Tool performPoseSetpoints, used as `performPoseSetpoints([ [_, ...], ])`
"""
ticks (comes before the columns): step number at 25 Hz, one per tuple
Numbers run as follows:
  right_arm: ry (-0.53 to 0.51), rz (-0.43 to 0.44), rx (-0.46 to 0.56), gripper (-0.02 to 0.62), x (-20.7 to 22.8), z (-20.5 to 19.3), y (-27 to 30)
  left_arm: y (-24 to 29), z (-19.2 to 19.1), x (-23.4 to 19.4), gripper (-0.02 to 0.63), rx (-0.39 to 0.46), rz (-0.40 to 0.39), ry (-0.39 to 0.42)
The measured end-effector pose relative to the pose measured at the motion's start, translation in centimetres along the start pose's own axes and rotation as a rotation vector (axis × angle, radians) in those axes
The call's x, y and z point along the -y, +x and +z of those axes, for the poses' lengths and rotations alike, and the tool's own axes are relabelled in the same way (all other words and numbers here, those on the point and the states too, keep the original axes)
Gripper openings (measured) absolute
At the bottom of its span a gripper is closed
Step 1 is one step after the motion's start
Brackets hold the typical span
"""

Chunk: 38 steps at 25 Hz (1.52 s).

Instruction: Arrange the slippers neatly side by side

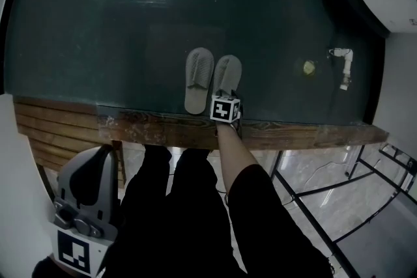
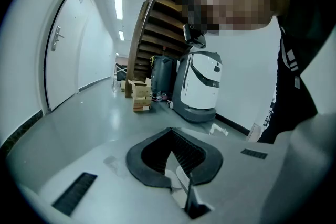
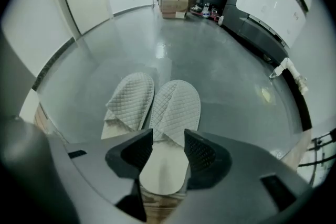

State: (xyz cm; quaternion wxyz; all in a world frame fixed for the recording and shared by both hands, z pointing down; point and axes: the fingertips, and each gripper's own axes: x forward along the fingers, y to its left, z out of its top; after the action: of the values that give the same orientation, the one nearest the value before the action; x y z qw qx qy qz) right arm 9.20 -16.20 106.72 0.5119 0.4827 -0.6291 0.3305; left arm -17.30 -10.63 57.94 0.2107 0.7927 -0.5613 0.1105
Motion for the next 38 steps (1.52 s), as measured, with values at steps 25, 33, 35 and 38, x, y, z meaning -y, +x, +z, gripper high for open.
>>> performPoseSetpoints([
  [25,0.148,0.222,0.443,0.164,0.3,4.1,-43.4,-7.5,15.3,12.8,0.000,0.171,-0.134,0.150],
  [33,0.121,0.310,0.618,0.163,-2.2,5.2,-54.9,-10.9,15.5,14.6,0.000,0.166,-0.133,0.142],
  [35,0.087,0.341,0.672,0.163,-2.8,5.4,-58.1,-11.5,15.1,15.0,0.000,0.175,-0.134,0.138],
  [38,0.056,0.393,0.749,0.163,-3.5,5.5,-62.3,-12.0,14.6,15.6,0.000,0.172,-0.144,0.139],
])
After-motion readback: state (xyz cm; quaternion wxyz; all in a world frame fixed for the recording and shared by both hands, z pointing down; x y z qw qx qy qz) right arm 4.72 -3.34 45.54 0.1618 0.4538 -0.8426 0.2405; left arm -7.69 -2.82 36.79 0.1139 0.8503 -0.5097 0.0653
